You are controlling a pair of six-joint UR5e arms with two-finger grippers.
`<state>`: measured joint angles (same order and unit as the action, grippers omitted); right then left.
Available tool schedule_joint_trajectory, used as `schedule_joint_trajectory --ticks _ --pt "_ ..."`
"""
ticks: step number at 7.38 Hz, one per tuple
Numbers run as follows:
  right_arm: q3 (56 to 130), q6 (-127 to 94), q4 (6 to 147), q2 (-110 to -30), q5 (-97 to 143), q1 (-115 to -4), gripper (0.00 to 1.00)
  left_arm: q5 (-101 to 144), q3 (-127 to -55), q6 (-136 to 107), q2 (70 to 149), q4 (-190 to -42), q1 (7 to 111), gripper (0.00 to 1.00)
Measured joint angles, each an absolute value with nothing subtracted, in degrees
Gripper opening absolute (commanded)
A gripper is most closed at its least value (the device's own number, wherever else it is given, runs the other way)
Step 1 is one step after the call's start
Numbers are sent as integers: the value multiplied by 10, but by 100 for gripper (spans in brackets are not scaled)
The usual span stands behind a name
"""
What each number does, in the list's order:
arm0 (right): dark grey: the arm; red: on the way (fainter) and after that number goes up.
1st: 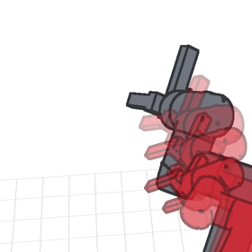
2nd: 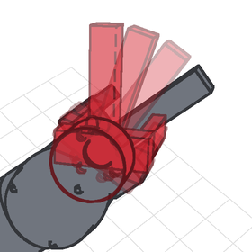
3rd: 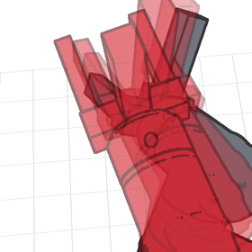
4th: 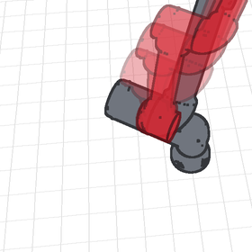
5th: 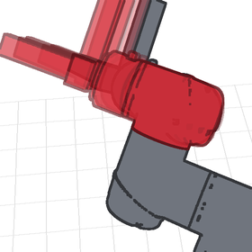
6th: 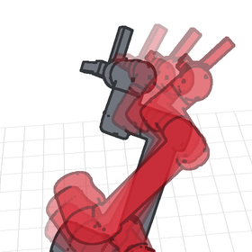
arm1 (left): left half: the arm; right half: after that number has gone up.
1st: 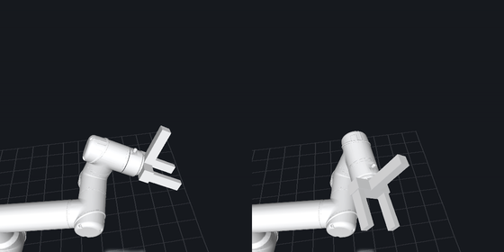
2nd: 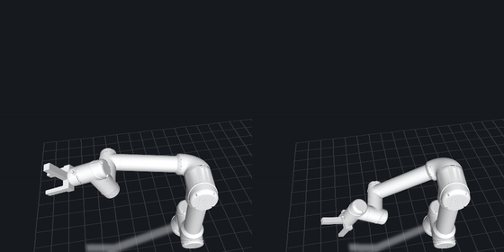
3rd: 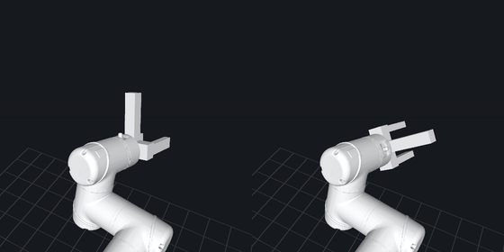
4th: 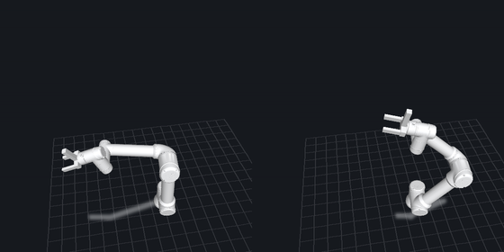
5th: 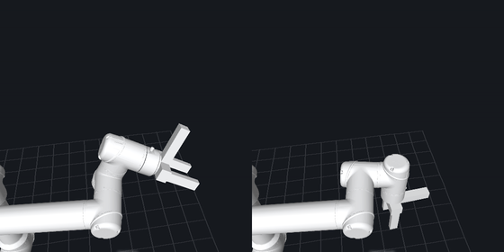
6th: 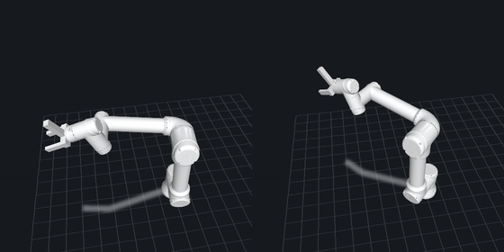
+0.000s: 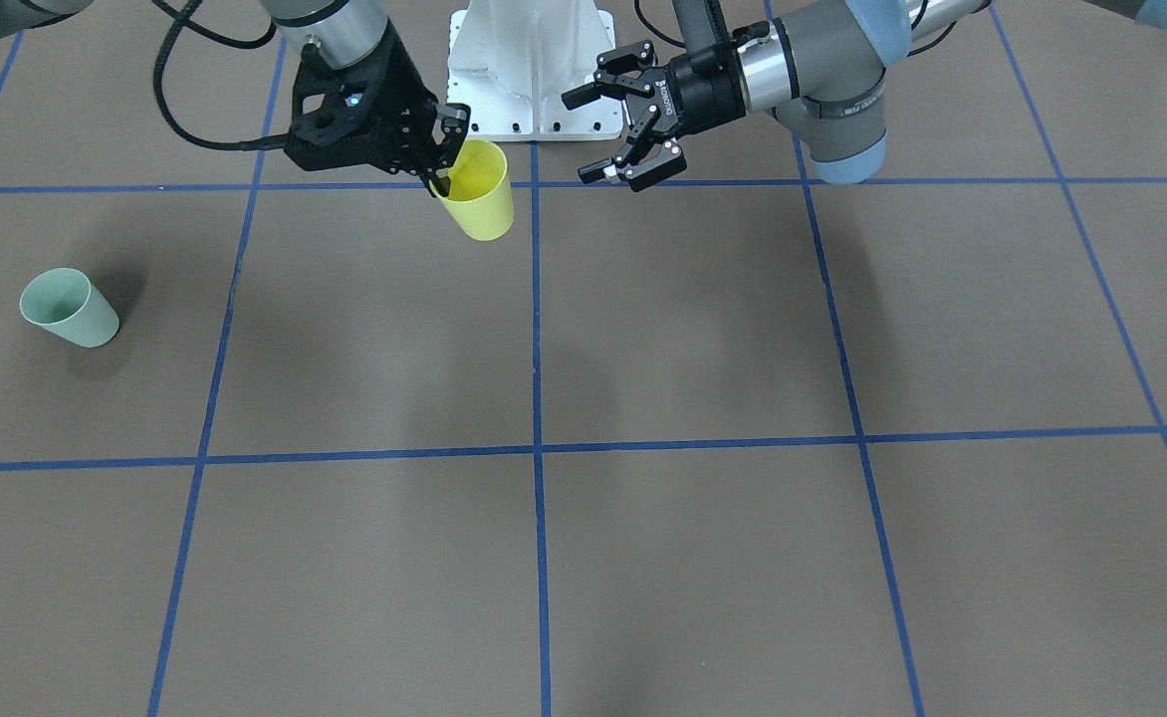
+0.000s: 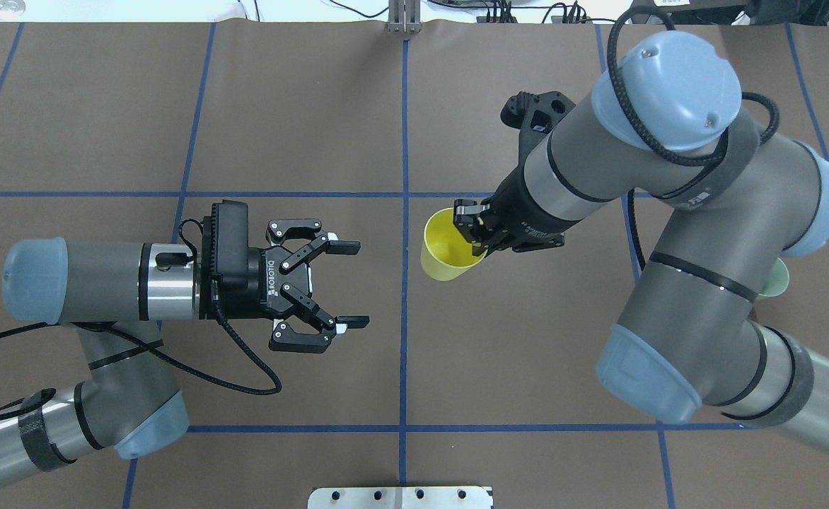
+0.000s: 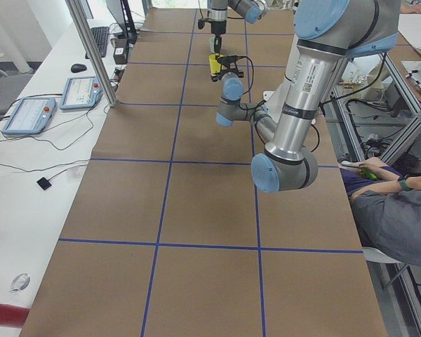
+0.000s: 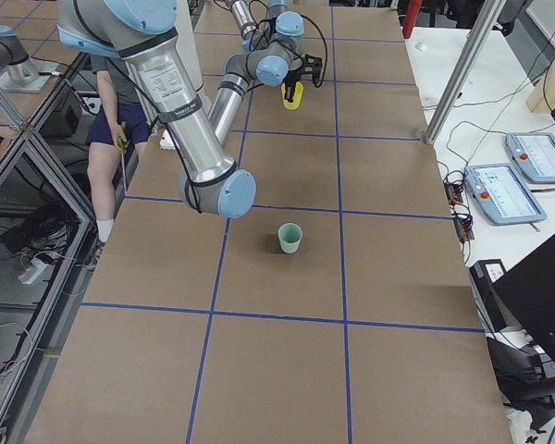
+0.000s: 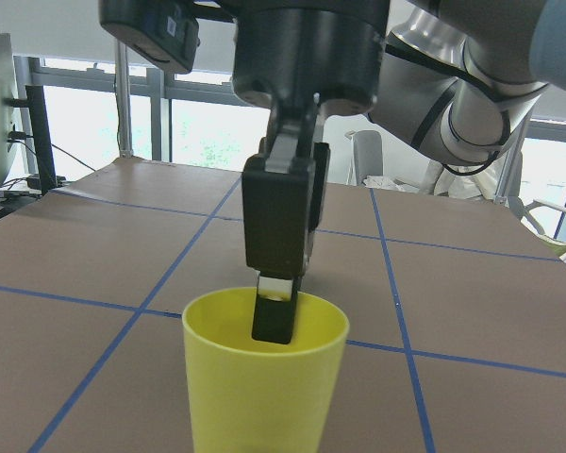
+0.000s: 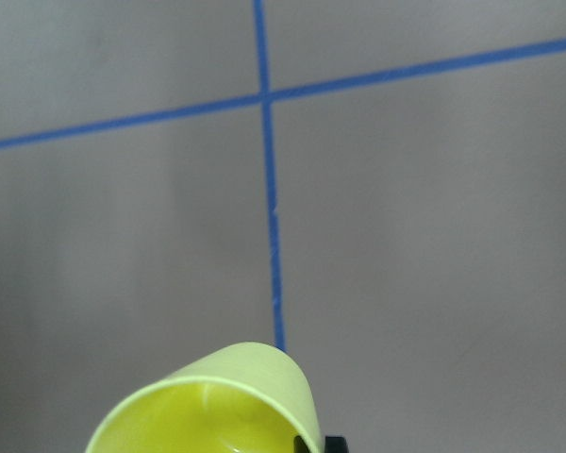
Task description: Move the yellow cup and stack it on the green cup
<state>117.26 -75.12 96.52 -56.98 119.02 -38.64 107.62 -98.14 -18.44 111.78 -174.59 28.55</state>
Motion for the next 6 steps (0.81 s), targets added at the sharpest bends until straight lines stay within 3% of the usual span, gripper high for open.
schedule_joint_trajectory --ticks 3,6 --pt "1171 -716 993 -594 1193 -465 0 981 -981 -207 1064 -1721 293 100" --pt "1183 -585 998 -667 1205 -523 0 932 -982 -217 983 -1648 346 100"
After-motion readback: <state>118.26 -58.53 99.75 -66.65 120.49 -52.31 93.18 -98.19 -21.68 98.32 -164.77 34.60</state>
